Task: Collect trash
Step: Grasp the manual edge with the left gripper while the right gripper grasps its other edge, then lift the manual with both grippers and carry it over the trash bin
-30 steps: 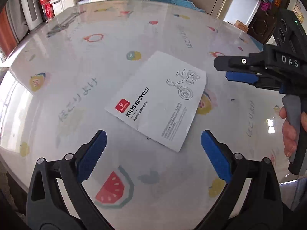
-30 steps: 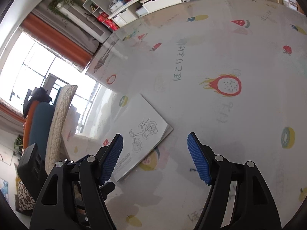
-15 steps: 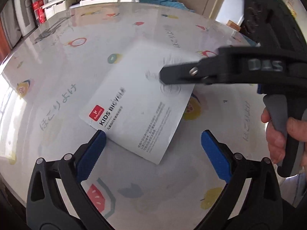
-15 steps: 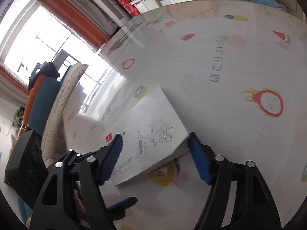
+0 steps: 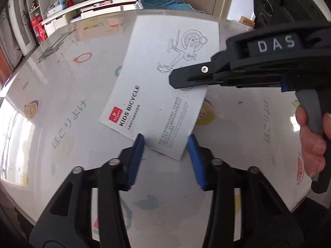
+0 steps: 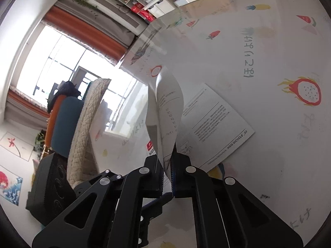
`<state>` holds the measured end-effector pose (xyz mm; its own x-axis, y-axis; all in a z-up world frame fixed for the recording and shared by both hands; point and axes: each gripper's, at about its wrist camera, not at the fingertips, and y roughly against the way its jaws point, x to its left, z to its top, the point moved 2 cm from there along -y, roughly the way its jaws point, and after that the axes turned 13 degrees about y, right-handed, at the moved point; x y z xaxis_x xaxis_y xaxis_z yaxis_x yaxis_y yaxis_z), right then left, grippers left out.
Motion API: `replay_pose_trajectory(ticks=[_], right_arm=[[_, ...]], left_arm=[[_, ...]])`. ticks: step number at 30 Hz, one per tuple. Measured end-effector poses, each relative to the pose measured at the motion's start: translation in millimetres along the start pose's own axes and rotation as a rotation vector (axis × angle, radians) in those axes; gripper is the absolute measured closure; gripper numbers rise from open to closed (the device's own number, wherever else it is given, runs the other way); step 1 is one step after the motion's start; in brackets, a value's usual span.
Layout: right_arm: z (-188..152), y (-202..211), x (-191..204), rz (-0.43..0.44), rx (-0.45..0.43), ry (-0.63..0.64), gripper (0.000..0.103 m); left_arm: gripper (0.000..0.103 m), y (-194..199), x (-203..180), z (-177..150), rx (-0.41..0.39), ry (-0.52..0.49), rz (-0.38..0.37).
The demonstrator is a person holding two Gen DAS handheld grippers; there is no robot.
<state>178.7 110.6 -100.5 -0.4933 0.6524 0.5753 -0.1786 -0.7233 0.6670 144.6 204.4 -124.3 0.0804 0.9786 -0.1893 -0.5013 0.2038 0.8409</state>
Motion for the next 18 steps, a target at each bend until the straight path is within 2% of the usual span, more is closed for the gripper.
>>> replay_pose_trajectory(ticks=[1, 6, 11, 18], right_arm=[[-2, 2, 4, 0.009, -0.001, 0.0, 0.097], [-10, 29, 21, 0.023, -0.032, 0.0, 0.097], [-16, 65, 50, 0.041, -0.073, 0.016, 0.097], [-50, 109, 113, 0.075, -0.097, 0.058, 0.097]], left_arm=[[0.075, 2, -5, -1, 0.004, -0.01, -0.004], [0.075, 27, -16, -9, -0.021, -0.011, -0.042], [0.075, 75, -26, -23, -0.058, -0.029, -0.073], [0.075, 154, -40, -78, -0.087, -0.111, -0.059]])
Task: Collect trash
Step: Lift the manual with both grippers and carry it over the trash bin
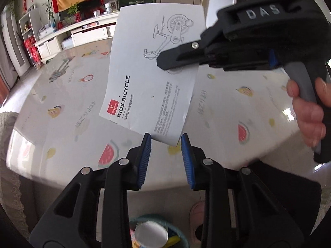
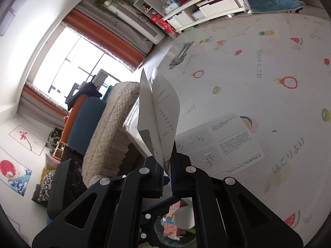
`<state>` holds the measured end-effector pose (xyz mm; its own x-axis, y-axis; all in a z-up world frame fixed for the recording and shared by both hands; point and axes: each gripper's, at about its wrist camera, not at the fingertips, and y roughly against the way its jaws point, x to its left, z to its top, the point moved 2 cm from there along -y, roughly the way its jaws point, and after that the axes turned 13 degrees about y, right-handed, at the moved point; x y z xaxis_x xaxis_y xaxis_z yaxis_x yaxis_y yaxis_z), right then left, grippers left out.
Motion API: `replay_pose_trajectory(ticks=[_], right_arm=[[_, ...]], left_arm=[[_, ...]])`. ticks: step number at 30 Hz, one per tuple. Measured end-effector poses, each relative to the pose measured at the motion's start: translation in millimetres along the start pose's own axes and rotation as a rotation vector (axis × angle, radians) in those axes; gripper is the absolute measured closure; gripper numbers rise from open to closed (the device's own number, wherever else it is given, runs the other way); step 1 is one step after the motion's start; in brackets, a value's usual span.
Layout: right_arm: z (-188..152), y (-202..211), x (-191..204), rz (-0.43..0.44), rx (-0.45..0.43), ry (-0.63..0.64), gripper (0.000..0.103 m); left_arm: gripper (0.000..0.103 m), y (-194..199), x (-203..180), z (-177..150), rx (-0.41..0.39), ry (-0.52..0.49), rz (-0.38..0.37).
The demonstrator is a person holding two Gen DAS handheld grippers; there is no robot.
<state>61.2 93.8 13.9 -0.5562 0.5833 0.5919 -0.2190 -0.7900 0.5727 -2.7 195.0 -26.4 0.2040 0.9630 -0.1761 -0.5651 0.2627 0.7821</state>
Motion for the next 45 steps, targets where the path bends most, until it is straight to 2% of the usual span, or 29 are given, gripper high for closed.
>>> replay_pose_trajectory(ticks=[4, 7, 12, 19, 23, 30, 34, 37, 45], right_arm=[[-20, 4, 47, 0.007, 0.017, 0.041, 0.097], [-38, 2, 81, 0.01, 0.047, 0.088, 0.097], [-62, -2, 128, 0.034, 0.07, 0.138, 0.097], [-99, -36, 176, 0.079, 0.151, 0.193, 0.097], [-127, -69, 182, 0.091, 0.228, 0.193, 0.097], [-184, -127, 179, 0.096, 0.367, 0.183, 0.097], [-208, -158, 170, 0.095, 0.422, 0.158, 0.097], [-225, -180, 160, 0.091, 0.456, 0.137, 0.097], [-259, -225, 128, 0.059, 0.527, 0.084, 0.095]], left_arm=[[0.075, 34, 1, -28, -0.014, -0.026, 0.041], [0.075, 61, 6, -54, -0.037, -0.042, 0.103], [0.075, 104, 32, -79, -0.083, 0.023, 0.17], [0.075, 136, 66, -115, -0.1, 0.083, 0.214], [0.075, 141, 90, -144, -0.067, 0.111, 0.244], [0.075, 120, 115, -185, 0.006, 0.194, 0.265], [0.075, 100, 125, -200, 0.052, 0.233, 0.264], [0.075, 94, 129, -216, 0.079, 0.233, 0.268], [0.075, 69, 133, -233, 0.142, 0.243, 0.264]])
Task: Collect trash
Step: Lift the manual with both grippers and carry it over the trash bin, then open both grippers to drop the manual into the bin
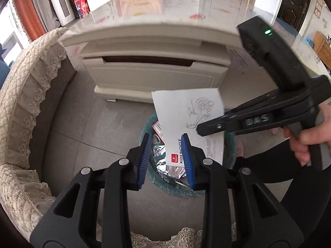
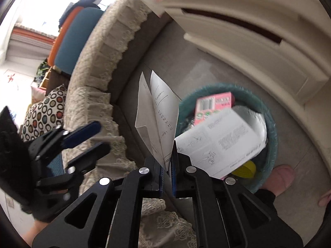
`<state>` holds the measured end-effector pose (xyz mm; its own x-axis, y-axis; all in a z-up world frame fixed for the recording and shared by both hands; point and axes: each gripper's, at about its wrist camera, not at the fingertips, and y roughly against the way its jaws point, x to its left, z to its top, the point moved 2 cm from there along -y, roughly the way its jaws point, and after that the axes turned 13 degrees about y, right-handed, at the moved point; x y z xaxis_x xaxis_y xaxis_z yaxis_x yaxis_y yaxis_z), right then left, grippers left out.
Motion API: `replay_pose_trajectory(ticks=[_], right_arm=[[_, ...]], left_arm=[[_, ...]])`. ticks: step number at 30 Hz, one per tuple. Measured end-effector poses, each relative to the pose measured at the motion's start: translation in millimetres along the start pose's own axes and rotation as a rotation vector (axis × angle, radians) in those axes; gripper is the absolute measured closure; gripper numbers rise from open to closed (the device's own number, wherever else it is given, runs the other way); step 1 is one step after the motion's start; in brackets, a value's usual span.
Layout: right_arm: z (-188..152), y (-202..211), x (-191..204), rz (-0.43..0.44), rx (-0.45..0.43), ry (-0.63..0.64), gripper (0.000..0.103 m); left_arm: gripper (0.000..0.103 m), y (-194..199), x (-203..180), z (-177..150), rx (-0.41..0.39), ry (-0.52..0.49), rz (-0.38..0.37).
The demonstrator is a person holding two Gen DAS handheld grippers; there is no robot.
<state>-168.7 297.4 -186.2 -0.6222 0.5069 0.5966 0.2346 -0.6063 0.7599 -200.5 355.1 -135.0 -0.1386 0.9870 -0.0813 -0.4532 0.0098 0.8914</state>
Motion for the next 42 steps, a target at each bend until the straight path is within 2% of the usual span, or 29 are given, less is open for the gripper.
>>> replay_pose_trajectory(ticks=[3, 5, 6, 9, 14, 19, 22, 26, 31, 32, 34, 36, 39, 42], right_arm=[[-4, -16, -14, -0.008, 0.04, -0.023, 0.092], [-8, -23, -22, -0.012, 0.073, -0.042, 0.078], [-9, -22, -22, -0.051, 0.084, -0.023, 0.069], [-7, -12, -22, -0.132, 0.08, 0.037, 0.067], [-2, 24, -28, -0.135, -0.003, 0.031, 0.061], [-1, 57, -22, -0.135, -0.049, 0.06, 0.059], [0, 75, -12, -0.159, -0.07, 0.09, 0.053], [-6, 98, -4, -0.164, -0.086, 0.121, 0.052], [-17, 117, 7, -0.129, -0.084, 0.17, 0.042], [-20, 118, 8, -0.115, -0.071, 0.179, 0.038], [-26, 122, 12, -0.128, -0.05, 0.214, 0.035], [-30, 124, 12, -0.14, -0.038, 0.219, 0.035], [-36, 133, 8, -0.153, -0.044, 0.205, 0.035], [-40, 142, 7, -0.156, -0.059, 0.203, 0.027]], left_arm=[[0.075, -9, -3, -5, 0.027, -0.002, 0.002], [0.075, -13, -4, -7, 0.037, -0.004, 0.002], [0.075, -15, -5, -8, 0.042, -0.008, 0.004], [0.075, -18, -8, -8, 0.05, -0.014, 0.006], [0.075, -18, -16, -7, 0.046, -0.031, 0.007], [0.074, -14, -28, -3, 0.028, -0.047, 0.002], [0.062, -9, -35, -1, 0.011, -0.056, 0.01], [0.057, -2, -44, 2, -0.006, -0.065, 0.013], [0.051, 5, -53, 2, -0.024, -0.076, 0.015], [0.048, 7, -54, 2, -0.03, -0.075, 0.019], [0.033, 10, -54, 2, -0.046, -0.064, 0.028], [0.028, 14, -55, 1, -0.061, -0.05, 0.03], [0.015, 17, -57, 2, -0.073, -0.044, 0.048], [0.009, 21, -59, 4, -0.087, -0.052, 0.07]])
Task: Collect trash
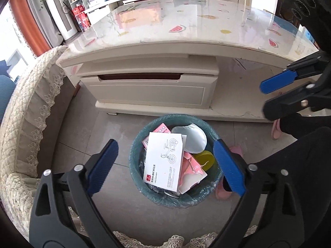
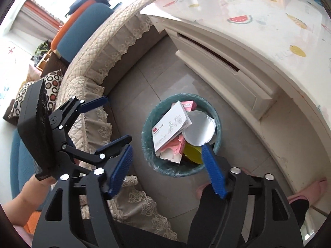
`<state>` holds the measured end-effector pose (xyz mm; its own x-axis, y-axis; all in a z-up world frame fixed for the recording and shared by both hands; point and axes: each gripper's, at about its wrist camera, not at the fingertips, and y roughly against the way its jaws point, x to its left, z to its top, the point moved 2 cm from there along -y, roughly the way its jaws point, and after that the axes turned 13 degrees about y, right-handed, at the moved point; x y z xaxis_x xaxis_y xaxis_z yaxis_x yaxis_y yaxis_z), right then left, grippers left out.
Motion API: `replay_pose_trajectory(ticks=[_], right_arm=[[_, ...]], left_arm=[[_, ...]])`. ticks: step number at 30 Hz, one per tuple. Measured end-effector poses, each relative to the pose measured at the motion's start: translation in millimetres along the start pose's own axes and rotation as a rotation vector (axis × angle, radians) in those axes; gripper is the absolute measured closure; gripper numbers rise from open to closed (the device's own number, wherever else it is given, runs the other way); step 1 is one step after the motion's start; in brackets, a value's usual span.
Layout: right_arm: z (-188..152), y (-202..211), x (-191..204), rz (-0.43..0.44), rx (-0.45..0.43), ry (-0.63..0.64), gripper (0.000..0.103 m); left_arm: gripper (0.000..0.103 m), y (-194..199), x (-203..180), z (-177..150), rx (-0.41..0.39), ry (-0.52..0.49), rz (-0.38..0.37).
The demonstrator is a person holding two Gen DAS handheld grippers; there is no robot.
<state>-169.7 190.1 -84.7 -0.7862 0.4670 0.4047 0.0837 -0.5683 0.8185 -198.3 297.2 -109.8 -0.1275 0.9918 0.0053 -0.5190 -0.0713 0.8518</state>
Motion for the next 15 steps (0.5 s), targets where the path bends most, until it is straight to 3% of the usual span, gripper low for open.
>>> replay_pose_trajectory(ticks=[9, 15], right_arm=[[-4, 47, -5, -0.044, -0.095, -0.002, 0.02], [-6, 111, -31, -0.255, -0.256, -0.086, 0.016]], left_arm=[[0.007, 14, -11, 20, -0.047, -0.009, 0.027], [0.007, 27, -53, 61, -0.131, -0.057, -0.018]])
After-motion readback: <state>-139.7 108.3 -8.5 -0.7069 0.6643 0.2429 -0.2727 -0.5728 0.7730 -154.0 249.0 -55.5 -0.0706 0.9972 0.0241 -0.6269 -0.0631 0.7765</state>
